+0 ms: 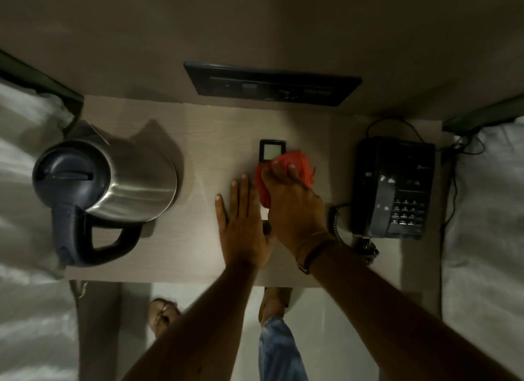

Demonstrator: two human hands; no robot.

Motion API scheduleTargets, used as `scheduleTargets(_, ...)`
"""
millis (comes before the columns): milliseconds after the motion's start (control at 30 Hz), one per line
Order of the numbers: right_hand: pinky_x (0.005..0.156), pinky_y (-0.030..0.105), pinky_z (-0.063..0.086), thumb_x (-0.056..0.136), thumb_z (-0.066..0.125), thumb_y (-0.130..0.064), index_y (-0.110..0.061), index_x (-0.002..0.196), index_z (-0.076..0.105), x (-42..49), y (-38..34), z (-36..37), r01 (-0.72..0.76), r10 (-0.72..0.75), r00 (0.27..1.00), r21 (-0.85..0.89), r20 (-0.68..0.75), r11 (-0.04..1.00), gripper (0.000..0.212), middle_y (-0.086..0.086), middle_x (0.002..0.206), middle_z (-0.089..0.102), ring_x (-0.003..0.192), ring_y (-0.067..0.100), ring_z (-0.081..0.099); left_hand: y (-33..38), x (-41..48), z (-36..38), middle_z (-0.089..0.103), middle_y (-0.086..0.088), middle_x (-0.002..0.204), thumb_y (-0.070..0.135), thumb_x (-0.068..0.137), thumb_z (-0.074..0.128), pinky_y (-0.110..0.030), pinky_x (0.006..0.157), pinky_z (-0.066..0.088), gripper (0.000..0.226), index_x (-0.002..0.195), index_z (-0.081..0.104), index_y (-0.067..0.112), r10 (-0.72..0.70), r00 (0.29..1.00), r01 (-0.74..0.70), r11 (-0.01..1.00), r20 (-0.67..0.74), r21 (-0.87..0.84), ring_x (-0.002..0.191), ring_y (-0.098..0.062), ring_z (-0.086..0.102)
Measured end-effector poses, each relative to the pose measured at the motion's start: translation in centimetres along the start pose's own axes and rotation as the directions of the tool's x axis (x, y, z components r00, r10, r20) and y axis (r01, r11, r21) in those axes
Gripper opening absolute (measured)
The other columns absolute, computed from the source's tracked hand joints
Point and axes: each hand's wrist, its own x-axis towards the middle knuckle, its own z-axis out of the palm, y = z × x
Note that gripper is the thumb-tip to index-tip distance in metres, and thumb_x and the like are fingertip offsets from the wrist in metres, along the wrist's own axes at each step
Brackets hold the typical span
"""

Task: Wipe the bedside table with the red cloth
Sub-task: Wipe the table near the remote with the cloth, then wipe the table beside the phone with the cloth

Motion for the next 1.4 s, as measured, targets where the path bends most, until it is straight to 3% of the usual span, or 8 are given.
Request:
scheduleTargets(100, 0.099, 0.035, 0.062, 0.107, 0.055, -0.016, -0.034, 0.144, 0.059, -1.8, 1.2, -1.9, -0.049, 0.042, 0.999, 0.369, 0.026, 0.928, 0.041, -0.006, 0.133, 0.07, 0.121, 0.016, 0.07, 0.1, -0.1, -0.4, 0.008, -0.012, 0.182, 0.083, 0.097, 0.021, -0.063, 0.134, 0.008, 0.104, 0.172, 0.013, 0.012, 0.004, 1.0, -0.004, 0.999, -0.003, -0.038, 0.169, -0.031, 0.006)
scheduleTargets(200, 0.06, 0.008, 0.056, 0.106, 0.06, -0.026, -0.055, 0.11, 0.069, -6.3, 3.2, -4.5, -0.212, 0.147, 0.977, 0.812, 0.156, 0.543, 0.03, -0.026, 0.09, 0.071, 0.077, -0.01, 0.072, 0.1, -0.3, -1.3, 0.002, -0.012, 0.182, 0.094, 0.087, 0.014, -0.068, 0.133, 0.01, 0.119, 0.172, 0.007, 0.011, 0.018, 1.0, -0.015, 0.993, 0.02, -0.121, 0.169, -0.032, 0.0)
scheduleTargets(333, 0.056, 0.016, 0.061, 0.081, 0.064, -0.046, -0.048, 0.11, 0.058, -13.1, 7.6, -8.1, -0.242, 0.383, 0.915, 0.934, 0.129, 0.264, 0.029, -0.017, 0.098, 0.075, 0.078, 0.006, 0.078, 3.3, -1.3, -2.7, -0.015, -0.001, 0.182, 0.098, 0.082, 0.038, -0.052, 0.134, -0.012, 0.128, 0.172, -0.008, 0.02, 0.074, 0.997, -0.078, 0.949, -0.023, -0.304, 0.169, -0.021, -0.014)
scheduleTargets(533, 0.116, 0.047, 0.052, 0.106, 0.055, -0.019, -0.045, 0.133, 0.056, -11.4, 13.9, -12.4, 0.069, 0.388, 0.879, 0.878, -0.278, 0.473, 0.037, -0.017, 0.135, 0.065, 0.136, 0.018, 0.062, 16.3, -1.0, -1.7, -0.008, -0.007, 0.183, 0.096, 0.071, 0.056, -0.061, 0.136, 0.006, 0.142, 0.172, -0.005, 0.016, 0.311, 0.947, -0.261, 0.894, 0.084, -0.364, 0.169, -0.027, -0.007)
scheduleTargets(700, 0.131, 0.05, 0.03, 0.102, 0.037, -0.012, -0.018, 0.164, 0.036, -3.7, 17.6, -9.0, -0.09, 0.161, 0.947, 0.25, -0.279, 0.964, 0.062, 0.007, 0.175, 0.03, 0.164, 0.03, 0.019, 18.8, 0.2, 0.9, 0.005, -0.01, 0.183, 0.085, 0.074, 0.067, -0.065, 0.134, 0.002, 0.141, 0.172, 0.002, 0.009, 0.261, 0.96, -0.208, 0.905, 0.099, -0.372, 0.169, -0.029, 0.001)
scheduleTargets(1033, 0.13, 0.062, 0.026, 0.095, 0.059, -0.022, -0.015, 0.168, 0.019, -9.8, 18.2, 1.0, -0.028, 0.041, 0.972, 0.06, -0.232, 0.998, 0.084, 0.011, 0.178, 0.013, 0.164, 0.039, 0.006, 18.3, -0.1, 2.9, 0.027, -0.015, 0.177, 0.082, 0.097, 0.027, -0.068, 0.131, 0.019, 0.101, 0.169, 0.027, 0.012, 0.286, 0.958, -0.288, 0.938, -0.036, -0.194, 0.165, -0.031, 0.017)
scheduleTargets(1300, 0.111, 0.058, 0.046, 0.091, 0.04, -0.032, -0.004, 0.145, 0.062, -16.1, 18.2, 2.3, 0.022, -0.019, 0.988, 0.015, -0.151, 1.0, 0.065, 0.018, 0.152, 0.061, 0.141, 0.042, 0.052, 18.1, 0.1, 2.3, 0.004, -0.004, 0.18, 0.086, 0.094, 0.023, -0.066, 0.134, 0.005, 0.104, 0.168, -0.012, 0.022, 0.253, 0.968, -0.232, 0.9, 0.009, -0.368, 0.167, -0.024, 0.003)
scheduleTargets(1400, 0.103, 0.044, 0.063, 0.105, 0.043, -0.028, -0.021, 0.148, 0.058, -16.6, 19.5, 0.3, -0.154, 0.133, 0.988, 0.395, 0.082, 0.906, 0.046, 0.009, 0.137, 0.072, 0.119, 0.029, 0.075, 18.1, 0.1, 2.2, 0.004, -0.005, 0.182, 0.095, 0.084, 0.034, -0.059, 0.135, -0.002, 0.122, 0.168, -0.016, 0.022, 0.261, 0.964, -0.228, 0.909, 0.05, -0.349, 0.168, -0.021, 0.0)
